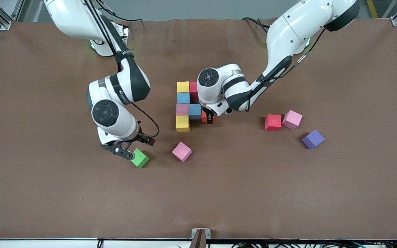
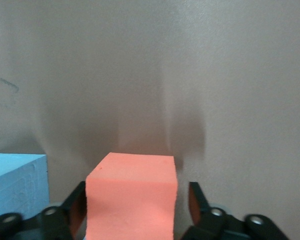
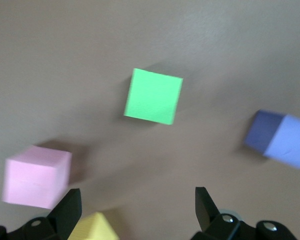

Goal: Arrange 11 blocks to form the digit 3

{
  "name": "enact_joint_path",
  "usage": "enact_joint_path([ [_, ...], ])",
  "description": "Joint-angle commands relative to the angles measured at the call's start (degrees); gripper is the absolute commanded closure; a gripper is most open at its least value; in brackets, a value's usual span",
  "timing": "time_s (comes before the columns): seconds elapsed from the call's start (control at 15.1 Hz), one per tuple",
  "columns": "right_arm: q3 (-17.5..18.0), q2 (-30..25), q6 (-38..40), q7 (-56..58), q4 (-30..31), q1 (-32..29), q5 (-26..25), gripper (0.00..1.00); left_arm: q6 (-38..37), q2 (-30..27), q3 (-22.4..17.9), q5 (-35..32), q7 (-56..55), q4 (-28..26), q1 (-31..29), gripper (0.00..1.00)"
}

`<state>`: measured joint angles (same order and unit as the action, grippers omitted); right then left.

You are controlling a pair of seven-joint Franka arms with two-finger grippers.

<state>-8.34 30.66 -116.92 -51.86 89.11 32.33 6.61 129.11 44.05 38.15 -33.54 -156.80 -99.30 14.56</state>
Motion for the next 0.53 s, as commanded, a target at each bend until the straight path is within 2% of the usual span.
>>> enact_joint_path([
  [0.0, 0.3, 4.7, -1.6, -10.3, -4.8, 1.8, 0.7, 0.0, -2.4, -1.9, 0.5, 0.0, -3.3, 0.1, 0.1, 0.0],
  [0.27, 0.3, 12.6, -1.7, -18.0, -14.6, 4.4, 0.6, 0.0, -6.0, -5.4, 1.3, 2.9, 1.0, -0.6, 0.0, 0.0],
  [0.46, 0.1, 20.8, -3.0, -22.8, -24.3, 5.7, 0.3, 0.0, -8.3, -9.5, 1.3, 6.2, 7.3, -1.7, -0.3, 0.0],
])
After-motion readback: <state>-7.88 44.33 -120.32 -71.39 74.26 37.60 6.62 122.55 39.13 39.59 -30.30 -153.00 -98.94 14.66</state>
